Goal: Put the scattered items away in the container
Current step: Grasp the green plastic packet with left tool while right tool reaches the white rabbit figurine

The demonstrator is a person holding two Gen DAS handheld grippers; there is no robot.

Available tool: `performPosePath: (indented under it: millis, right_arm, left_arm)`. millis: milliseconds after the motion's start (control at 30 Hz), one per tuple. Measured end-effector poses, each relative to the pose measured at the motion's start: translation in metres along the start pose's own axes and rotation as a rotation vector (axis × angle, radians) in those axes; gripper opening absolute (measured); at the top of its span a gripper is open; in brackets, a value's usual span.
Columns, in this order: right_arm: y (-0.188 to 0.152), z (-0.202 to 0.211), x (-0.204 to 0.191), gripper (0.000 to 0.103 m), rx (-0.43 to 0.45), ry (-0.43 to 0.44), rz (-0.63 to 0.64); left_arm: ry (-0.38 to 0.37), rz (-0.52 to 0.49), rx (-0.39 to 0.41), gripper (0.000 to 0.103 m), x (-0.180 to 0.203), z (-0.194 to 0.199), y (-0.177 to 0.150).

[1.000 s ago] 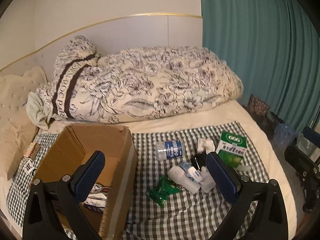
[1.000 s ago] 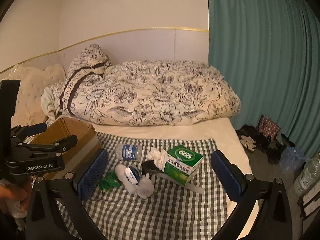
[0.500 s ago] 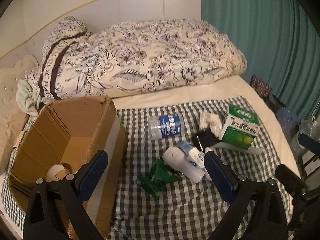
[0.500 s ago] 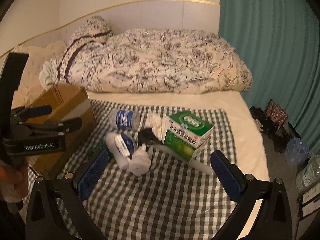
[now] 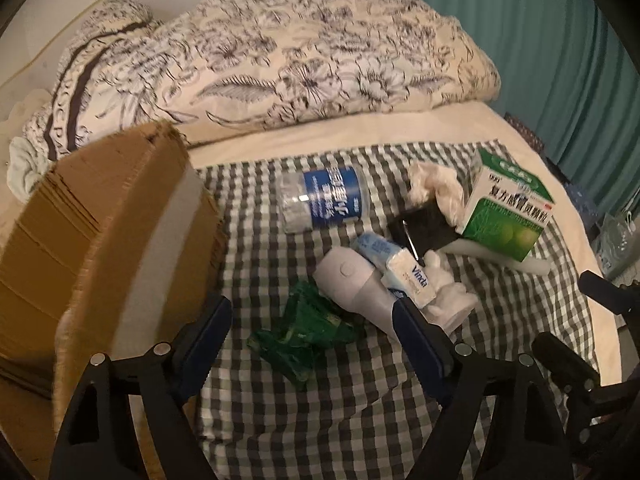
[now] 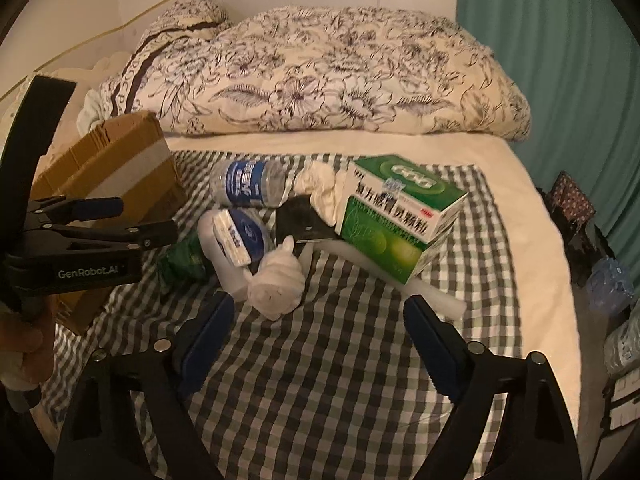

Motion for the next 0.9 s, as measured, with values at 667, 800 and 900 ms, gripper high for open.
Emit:
performPosePath:
  millis: [667,800,900]
  right_arm:
    - [-0.014,-0.067,-0.029,0.076,-0.104,0.073,0.015]
    - [-0.010,-0.078,-0.031,0.076,-0.112,0.062,0.017]
    - [-0.008,-0.087,-0.034,0.076,-0.118,0.055,0.022]
  left_arm:
    - [-0.018,0.107,-0.194,0.080,-0.019,-0.058,-0.031]
    - [-0.027,0.119,-0.199,0.080,-0.022,-0.064,-0.033]
    - [-0.026,0.118,-0.199,0.079,-0.023,-0.068,-0.034]
Point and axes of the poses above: each gripper's, at about its wrist camera, not at the fingertips, and z roughly against the way its jaws point, x to its right, y to its top, the point moved 10 cm from there along -z, roughly the way its jaws point, and after that the axes turned 7 degrees about -y, right-handed, at the moved point
